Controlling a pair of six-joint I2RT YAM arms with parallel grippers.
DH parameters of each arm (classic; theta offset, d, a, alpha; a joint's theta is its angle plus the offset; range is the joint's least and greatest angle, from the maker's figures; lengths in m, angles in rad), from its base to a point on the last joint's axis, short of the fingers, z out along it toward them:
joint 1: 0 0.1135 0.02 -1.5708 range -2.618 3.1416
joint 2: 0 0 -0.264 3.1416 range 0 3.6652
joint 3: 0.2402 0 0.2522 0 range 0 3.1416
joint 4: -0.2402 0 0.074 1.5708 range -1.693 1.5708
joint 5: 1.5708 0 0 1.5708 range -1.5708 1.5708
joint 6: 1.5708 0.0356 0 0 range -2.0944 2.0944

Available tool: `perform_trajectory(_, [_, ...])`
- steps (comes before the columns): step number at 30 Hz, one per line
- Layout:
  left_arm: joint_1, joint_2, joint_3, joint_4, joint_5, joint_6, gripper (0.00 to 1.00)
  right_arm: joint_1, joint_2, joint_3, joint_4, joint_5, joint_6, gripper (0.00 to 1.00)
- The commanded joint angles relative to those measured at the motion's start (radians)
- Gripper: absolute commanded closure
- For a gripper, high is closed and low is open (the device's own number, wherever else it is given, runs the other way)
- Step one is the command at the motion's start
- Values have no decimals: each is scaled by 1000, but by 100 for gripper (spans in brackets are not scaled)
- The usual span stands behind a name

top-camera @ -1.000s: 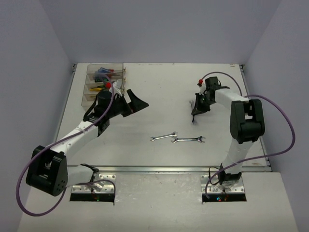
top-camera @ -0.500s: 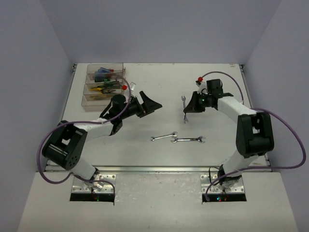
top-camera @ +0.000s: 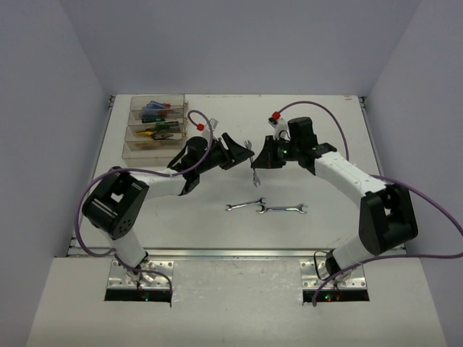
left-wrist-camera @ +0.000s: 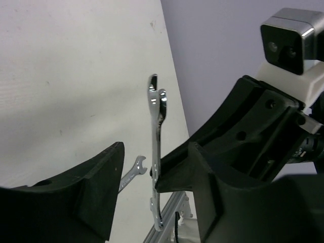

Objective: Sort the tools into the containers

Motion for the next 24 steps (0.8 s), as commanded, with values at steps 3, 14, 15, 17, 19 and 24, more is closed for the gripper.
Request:
perform_trajectory(3, [-14, 19, 15, 12, -23, 9, 62, 27, -59, 20, 83, 2, 32, 100])
perform_trajectory(14, [-17, -6, 38, 2, -36, 28, 100, 55, -62, 40, 70, 13, 18, 100])
perform_trajectory(15, [-16, -11, 38, -8, -49, 30, 100, 54, -63, 38, 72, 12, 18, 99])
perform_trajectory(17, [-1, -33, 39, -55, -92, 35, 100, 55, -72, 27, 71, 26, 16, 79])
perform_trajectory(19, [22, -60, 43, -127, -140, 22, 100, 55, -89, 9, 59, 53, 14, 39])
perform_trajectory(24, [296, -183, -2, -407, -296, -97, 100, 54, -205, -58, -30, 289, -31, 1])
